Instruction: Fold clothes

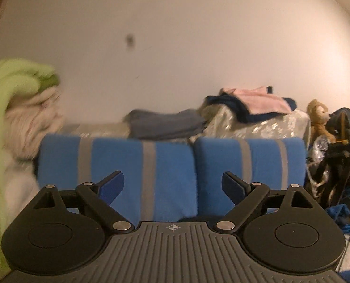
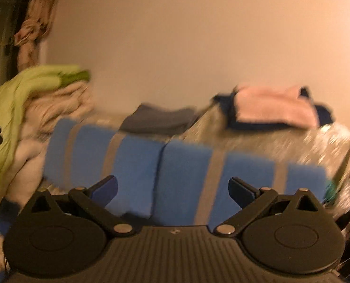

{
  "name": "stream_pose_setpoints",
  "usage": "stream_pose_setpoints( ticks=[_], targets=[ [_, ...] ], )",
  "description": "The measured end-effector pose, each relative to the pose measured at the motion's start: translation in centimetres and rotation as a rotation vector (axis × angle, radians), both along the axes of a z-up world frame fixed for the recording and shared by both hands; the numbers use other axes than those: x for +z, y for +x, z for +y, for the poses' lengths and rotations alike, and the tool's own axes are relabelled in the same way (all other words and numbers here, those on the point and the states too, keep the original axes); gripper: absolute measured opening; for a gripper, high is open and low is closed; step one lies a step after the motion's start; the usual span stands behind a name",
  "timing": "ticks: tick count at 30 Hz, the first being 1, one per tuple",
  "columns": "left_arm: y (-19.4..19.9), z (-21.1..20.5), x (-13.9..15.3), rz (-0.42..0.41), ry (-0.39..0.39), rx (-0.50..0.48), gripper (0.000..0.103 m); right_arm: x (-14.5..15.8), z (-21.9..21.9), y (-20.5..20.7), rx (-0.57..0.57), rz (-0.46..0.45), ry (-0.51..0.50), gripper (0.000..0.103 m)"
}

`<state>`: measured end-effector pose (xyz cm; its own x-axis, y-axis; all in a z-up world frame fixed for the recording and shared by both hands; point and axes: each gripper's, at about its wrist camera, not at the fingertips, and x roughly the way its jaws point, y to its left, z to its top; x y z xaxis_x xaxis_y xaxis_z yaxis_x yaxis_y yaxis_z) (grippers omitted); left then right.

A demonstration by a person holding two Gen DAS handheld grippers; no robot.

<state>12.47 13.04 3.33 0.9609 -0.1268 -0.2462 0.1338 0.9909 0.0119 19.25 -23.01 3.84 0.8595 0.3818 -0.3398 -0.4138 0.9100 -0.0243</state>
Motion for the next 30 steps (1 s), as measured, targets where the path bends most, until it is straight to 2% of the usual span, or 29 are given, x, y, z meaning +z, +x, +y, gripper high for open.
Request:
stream_pose_setpoints(
  ticks=[3, 6, 14, 18, 25, 30],
  targets=[
    [-2.1, 1.8, -3.0, -0.005, -0.008, 0.036, 0.091, -4.9, 1.5, -0.4, 0.045, 0.055, 0.009, 0.103],
    [-3.8, 3.8, -5.7, -0.013, -0.060, 0.082, 0.091, -9.4, 2.7, -0.8, 0.082, 0.127, 0.050, 0.103],
    [-6.9, 9.5, -9.9, 0.037, -0.197, 0.276, 0.091, -16.4, 7.1, -1.2, 0.118, 0.182, 0.147, 0.103],
    [-8.6, 12.1, -11.4, 0.024, -0.264, 0.375, 0.091, -19.8, 9.3, -1.5, 0.135, 0.206, 0.196, 0.103],
    [-10.9, 15.8, -13.8, -0.007, -0.273, 0.561, 0.091, -25.2, 10.6, -1.3, 0.171, 0.233, 0.300, 0.103],
    [-11.4, 17.8, -16.2, 0.011, -0.304, 0.649, 0.091, -25.3, 10.9, -1.4, 0.163, 0.191, 0.222, 0.103]
  ],
)
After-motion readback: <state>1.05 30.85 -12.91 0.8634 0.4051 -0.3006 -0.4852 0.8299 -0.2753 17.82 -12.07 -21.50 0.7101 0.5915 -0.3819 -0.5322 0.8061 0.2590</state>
